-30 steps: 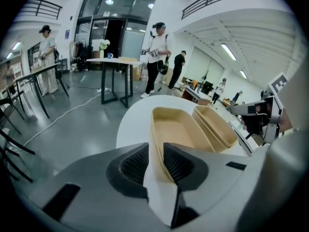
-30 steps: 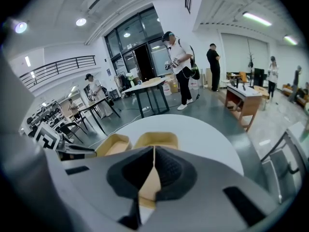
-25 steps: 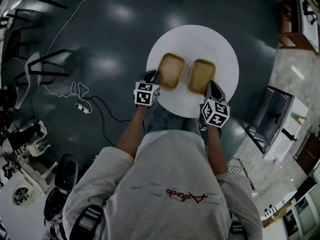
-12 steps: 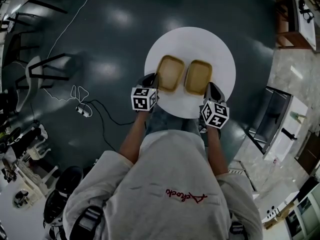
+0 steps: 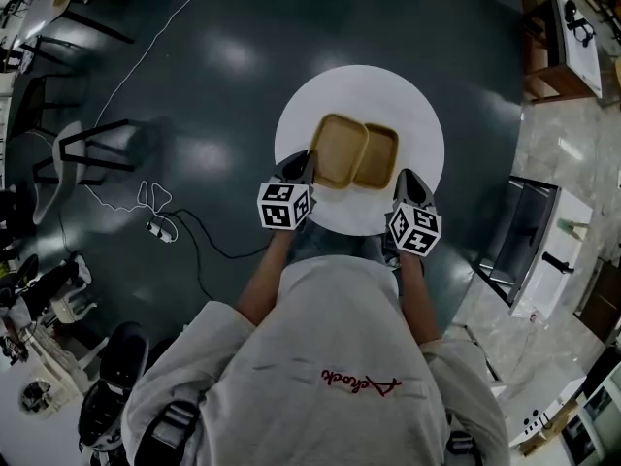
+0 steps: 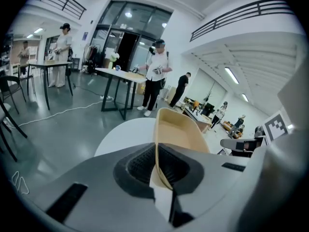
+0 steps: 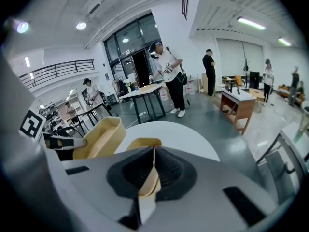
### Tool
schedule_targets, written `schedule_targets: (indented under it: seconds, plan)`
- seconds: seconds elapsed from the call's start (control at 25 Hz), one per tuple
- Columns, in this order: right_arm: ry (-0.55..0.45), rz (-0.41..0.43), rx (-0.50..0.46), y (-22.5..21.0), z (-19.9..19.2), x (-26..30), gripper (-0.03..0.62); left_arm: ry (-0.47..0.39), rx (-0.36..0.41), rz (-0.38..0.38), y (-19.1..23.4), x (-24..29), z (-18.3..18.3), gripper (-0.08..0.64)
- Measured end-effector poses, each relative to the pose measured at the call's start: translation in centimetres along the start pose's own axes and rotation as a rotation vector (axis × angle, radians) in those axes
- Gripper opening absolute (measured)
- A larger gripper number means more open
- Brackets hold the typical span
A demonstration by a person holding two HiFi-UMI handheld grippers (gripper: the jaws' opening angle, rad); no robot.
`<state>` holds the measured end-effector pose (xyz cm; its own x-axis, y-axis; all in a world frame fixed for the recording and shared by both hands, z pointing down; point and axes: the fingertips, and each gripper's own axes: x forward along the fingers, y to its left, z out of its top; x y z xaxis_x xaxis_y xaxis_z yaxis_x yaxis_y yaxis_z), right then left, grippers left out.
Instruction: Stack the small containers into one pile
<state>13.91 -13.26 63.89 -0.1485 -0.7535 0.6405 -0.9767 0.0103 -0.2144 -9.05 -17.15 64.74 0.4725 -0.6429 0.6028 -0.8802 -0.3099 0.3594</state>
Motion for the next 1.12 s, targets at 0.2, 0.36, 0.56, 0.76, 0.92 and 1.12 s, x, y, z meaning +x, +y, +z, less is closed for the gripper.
schedule_targets:
  seconds: [0.2,0.36,0.56,0.76,0.92,1.12]
  plan:
    - [-0.012,-0.012,0.006,-1.5,0.4,-1.2,0.026,-0.019,0.011,-0.037,-3.4,0.6,0.8,0.021]
    - [-0.016,-0.022,0.011,-3.0,0.5,-2.0,0.026,-0.014,0.01,-0.055,-5.9,1.8,0.7,0.021]
    - [-0.012,-0.037,0.021,-5.2,0.3,-2.9,0.026,0.009,-0.027,-0.046,-7.7,3.5,-0.3,0.021]
    - [-0.002,-0.048,0.031,-7.5,0.1,-3.4,0.026,0.037,-0.038,-0.019,-8.5,4.7,-1.6,0.021]
    - [0.009,-0.051,0.033,-9.0,-0.3,-3.5,0.026,0.059,-0.056,0.013,-8.5,5.1,-3.2,0.021]
    - [0.014,-0.041,0.032,-9.7,-0.4,-3.0,0.026,0.068,-0.089,0.039,-8.1,5.7,-4.3,0.021]
